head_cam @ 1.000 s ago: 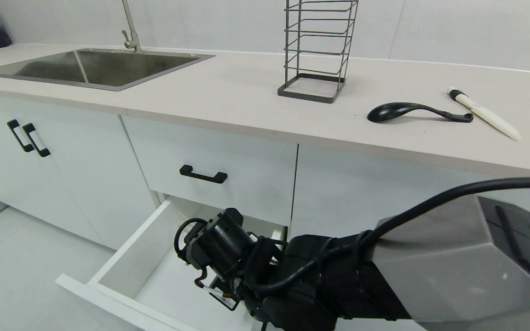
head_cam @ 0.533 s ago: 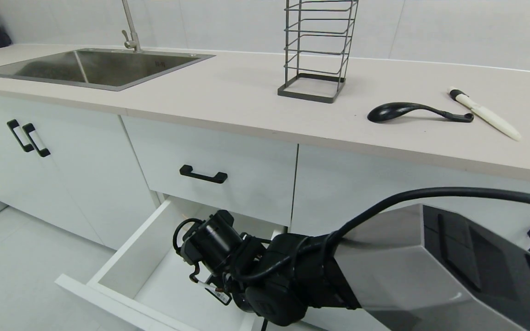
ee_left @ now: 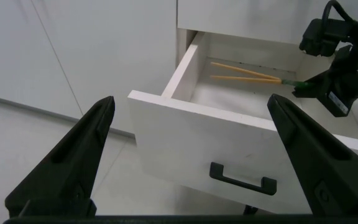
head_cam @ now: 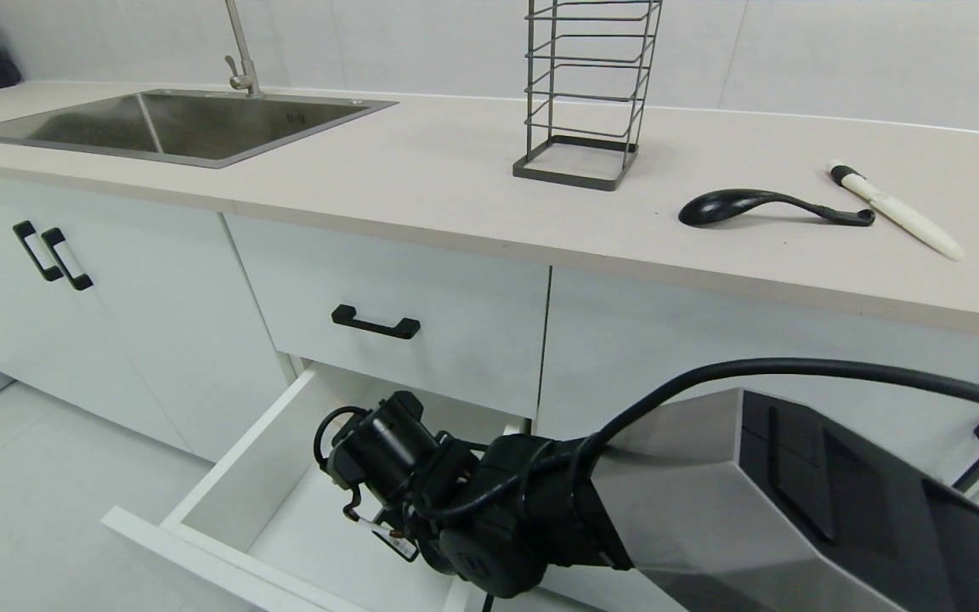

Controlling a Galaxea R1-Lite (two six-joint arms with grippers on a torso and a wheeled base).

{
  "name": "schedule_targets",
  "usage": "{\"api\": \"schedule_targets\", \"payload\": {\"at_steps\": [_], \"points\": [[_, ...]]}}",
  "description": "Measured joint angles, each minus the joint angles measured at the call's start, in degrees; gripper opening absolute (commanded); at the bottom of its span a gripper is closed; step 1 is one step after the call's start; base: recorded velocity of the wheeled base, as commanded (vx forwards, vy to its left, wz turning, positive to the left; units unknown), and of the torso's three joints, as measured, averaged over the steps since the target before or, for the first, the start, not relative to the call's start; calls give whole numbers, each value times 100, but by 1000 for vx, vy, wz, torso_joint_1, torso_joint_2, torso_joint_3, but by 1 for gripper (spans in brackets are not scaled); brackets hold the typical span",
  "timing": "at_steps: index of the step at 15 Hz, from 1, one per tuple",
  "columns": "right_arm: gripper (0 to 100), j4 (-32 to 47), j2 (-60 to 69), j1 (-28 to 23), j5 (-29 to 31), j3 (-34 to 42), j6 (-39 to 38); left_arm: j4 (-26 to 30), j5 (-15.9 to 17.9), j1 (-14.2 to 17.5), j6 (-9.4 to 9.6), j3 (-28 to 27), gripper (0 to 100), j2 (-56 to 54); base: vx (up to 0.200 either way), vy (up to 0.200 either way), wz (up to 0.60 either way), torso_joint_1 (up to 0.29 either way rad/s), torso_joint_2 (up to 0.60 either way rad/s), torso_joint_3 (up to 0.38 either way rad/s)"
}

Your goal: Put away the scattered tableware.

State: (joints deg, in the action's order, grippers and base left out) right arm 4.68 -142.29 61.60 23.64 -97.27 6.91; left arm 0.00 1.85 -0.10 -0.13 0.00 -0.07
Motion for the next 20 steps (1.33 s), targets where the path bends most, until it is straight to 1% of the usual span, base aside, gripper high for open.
{"api": "schedule_targets", "payload": {"at_steps": [2, 13, 20], "points": [[0, 24, -176, 0, 9, -234, 23, 0, 0, 2, 0, 0, 100, 0, 0, 0, 0, 0, 0, 0], [0, 24, -807, -74, 83, -808, 20, 0, 0, 0, -2, 0, 100, 0, 0, 0, 0, 0, 0, 0], [0, 87, -992, -96, 44, -894, 116, 0, 0, 0, -2, 0, 100, 0, 0, 0, 0, 0, 0, 0]]}}
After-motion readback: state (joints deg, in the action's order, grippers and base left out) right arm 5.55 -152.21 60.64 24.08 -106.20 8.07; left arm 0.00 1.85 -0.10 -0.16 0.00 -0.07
